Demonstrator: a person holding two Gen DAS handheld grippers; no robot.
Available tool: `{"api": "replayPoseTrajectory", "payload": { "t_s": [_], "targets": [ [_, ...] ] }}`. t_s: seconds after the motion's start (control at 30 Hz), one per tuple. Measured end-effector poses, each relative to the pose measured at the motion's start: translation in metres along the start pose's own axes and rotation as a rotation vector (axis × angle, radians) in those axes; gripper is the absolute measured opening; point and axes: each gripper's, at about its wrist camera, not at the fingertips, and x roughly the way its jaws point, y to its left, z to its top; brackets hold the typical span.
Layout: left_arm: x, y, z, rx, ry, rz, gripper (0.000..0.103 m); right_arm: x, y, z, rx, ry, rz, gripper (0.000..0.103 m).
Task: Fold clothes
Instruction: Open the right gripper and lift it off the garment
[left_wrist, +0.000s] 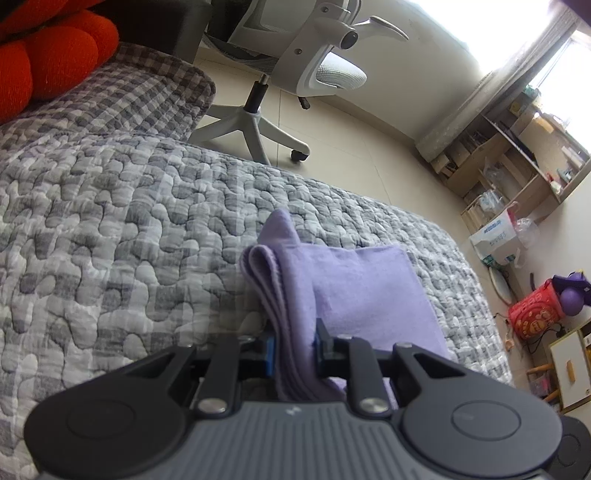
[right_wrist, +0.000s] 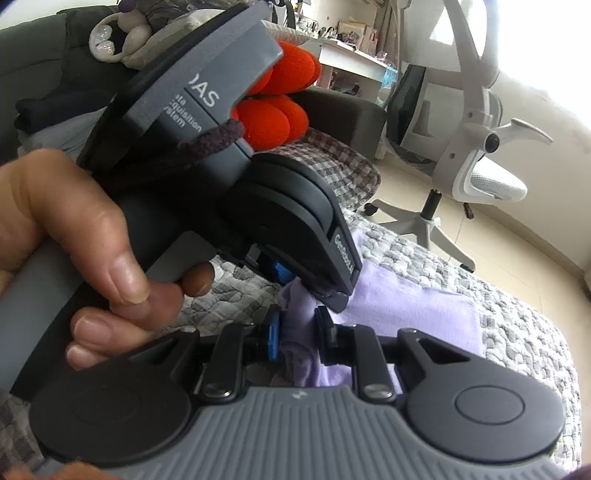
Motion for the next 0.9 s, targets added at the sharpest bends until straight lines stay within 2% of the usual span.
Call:
{"api": "replayPoseTrajectory", "payload": {
  "t_s": [0.1,0.17,0.33,0.5,0.6,0.77,0.9],
  "targets": [
    [0.001,-0.001,0.000,0.018,0.001,0.015,0.019,-0.002,-0.002,-0.002,0.000,0.028,0.045,0.033],
    [0.000,-0.002,0.000,0.028,-0.001,0.020,0.019,-0.005,-0.006,-0.003,0.000,0.054,0.068,0.042],
    [0.000,-0.004,-0.001,0.038,-0.002,0.031,0.019,-0.021,-0.041,-0.002,0.099,0.072,0.151,0.054],
    [0.001,-0.005,-0.002,0.038,-0.001,0.039,0.019,-0.033,-0.088,-0.006,0.266,0.067,0.076,0.054],
    [0.001,-0.006,-0.003,0.043,-0.003,0.044,0.019,-0.033,-0.108,-0.011,0.378,0.063,0.070,0.054],
    [0.001,-0.009,-0.005,0.053,-0.008,0.055,0.019,-0.022,-0.115,-0.016,0.395,0.093,0.050,0.054],
    [0.002,-0.009,-0.006,0.058,-0.012,0.063,0.019,-0.002,-0.128,-0.014,0.384,0.136,0.078,0.054]
  ]
}}
